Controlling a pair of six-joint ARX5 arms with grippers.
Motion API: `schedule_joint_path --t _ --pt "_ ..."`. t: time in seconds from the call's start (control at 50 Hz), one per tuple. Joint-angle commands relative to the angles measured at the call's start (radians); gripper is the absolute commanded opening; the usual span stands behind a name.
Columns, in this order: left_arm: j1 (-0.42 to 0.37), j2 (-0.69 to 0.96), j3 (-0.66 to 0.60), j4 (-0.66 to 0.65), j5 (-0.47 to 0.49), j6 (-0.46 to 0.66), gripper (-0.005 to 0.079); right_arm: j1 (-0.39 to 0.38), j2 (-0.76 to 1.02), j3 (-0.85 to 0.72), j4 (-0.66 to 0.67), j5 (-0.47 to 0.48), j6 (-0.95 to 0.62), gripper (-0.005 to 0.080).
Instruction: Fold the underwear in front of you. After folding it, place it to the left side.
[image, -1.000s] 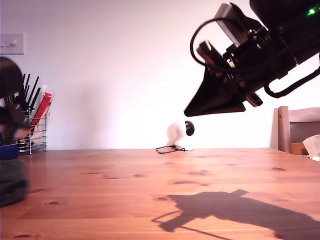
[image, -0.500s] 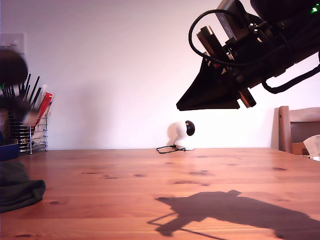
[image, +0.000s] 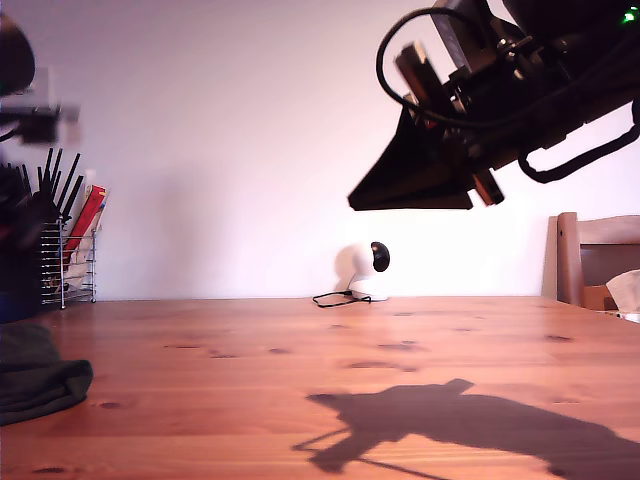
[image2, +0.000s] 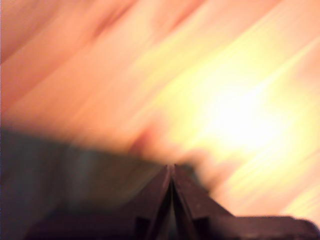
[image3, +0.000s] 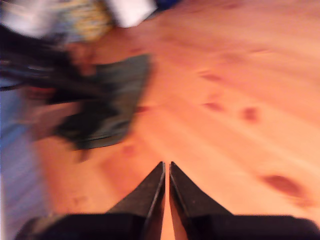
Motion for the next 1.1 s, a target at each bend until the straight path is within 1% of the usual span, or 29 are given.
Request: schedule_joint_path --t 0.0,0.02,0.04,0.08,0.12,0.14,0.18,0.26,0.36,0.48,0.56,0.72,0.8,0.84,0.88,0.96,1.02,1.04,1.06,1.08 --pt "0.003 -0.048 -0.013 0.034 0.062 -0.035 -0.0021 0.012 -0.019 -0.027 0.008 0.044 -0.026 -0.0011" --pt "0.003 -0.055 -0.013 0.042 0.085 -0.035 -0.0021 0.016 -0.024 -0.032 0.009 0.070 -0.031 -0.0011" --pt "0.002 -0.065 -0.013 0.052 0.105 -0.064 -0.0021 0.021 -0.028 -0.037 0.010 0.089 -0.035 -0.0011" --pt "0.002 -0.080 -0.013 0.069 0.133 -0.072 -0.0021 0.035 -0.045 -0.049 0.011 0.133 -0.041 -0.0011" --pt "0.002 -0.094 -0.014 0.084 0.155 -0.110 -0.0021 0.046 -0.062 -0.068 0.011 0.177 -0.046 -0.0011" --pt "0.002 -0.101 -0.016 0.091 0.158 -0.110 -0.0021 0.057 -0.074 -0.079 0.013 0.188 -0.047 -0.0011" --pt "-0.002 -0.114 -0.023 0.108 0.176 -0.133 -0.0021 0.073 -0.095 -0.099 0.022 0.242 -0.048 -0.0011" --pt "-0.016 -0.149 -0.049 0.141 0.178 -0.155 -0.0021 0.106 -0.149 -0.142 0.026 0.328 -0.047 -0.0011" --pt "-0.036 -0.211 -0.100 0.182 0.169 -0.169 -0.0021 0.132 -0.242 -0.194 0.026 0.422 -0.047 -0.0011" --pt "-0.043 -0.312 -0.173 0.230 0.142 -0.201 -0.0021 0.143 -0.370 -0.250 0.014 0.472 -0.046 -0.0011" --pt "-0.043 -0.393 -0.224 0.258 0.122 -0.204 -0.0021 0.143 -0.453 -0.283 -0.018 0.533 -0.058 -0.0011" --pt "-0.042 -0.581 -0.335 0.303 0.051 -0.208 -0.0021 0.138 -0.617 -0.347 -0.048 0.653 -0.144 -0.0011" --pt "-0.042 -0.660 -0.390 0.323 0.006 -0.212 -0.0021 0.119 -0.672 -0.374 -0.083 0.715 -0.159 -0.0011" --pt "-0.039 -0.697 -0.418 0.338 -0.006 -0.212 -0.0021 0.108 -0.693 -0.391 -0.080 0.730 -0.158 -0.0011" --pt "-0.032 -0.724 -0.443 0.356 -0.009 -0.217 -0.0021 0.081 -0.711 -0.406 -0.061 0.735 -0.159 -0.0011" --pt "-0.019 -0.775 -0.479 0.397 -0.008 -0.227 -0.0021 0.020 -0.730 -0.433 -0.014 0.722 -0.160 -0.0011" --pt "-0.009 -0.803 -0.505 0.437 -0.008 -0.226 -0.0021 -0.052 -0.737 -0.461 0.038 0.691 -0.165 -0.0011" --pt "-0.005 -0.810 -0.515 0.451 -0.008 -0.227 -0.0021 -0.061 -0.736 -0.472 0.053 0.678 -0.166 -0.0011" --pt "-0.001 -0.815 -0.523 0.462 -0.008 -0.227 -0.0021 -0.085 -0.736 -0.484 0.081 0.663 -0.166 -0.0011" --pt "0.005 -0.819 -0.529 0.470 -0.008 -0.230 -0.0021 -0.124 -0.736 -0.500 0.108 0.644 -0.166 -0.0011"
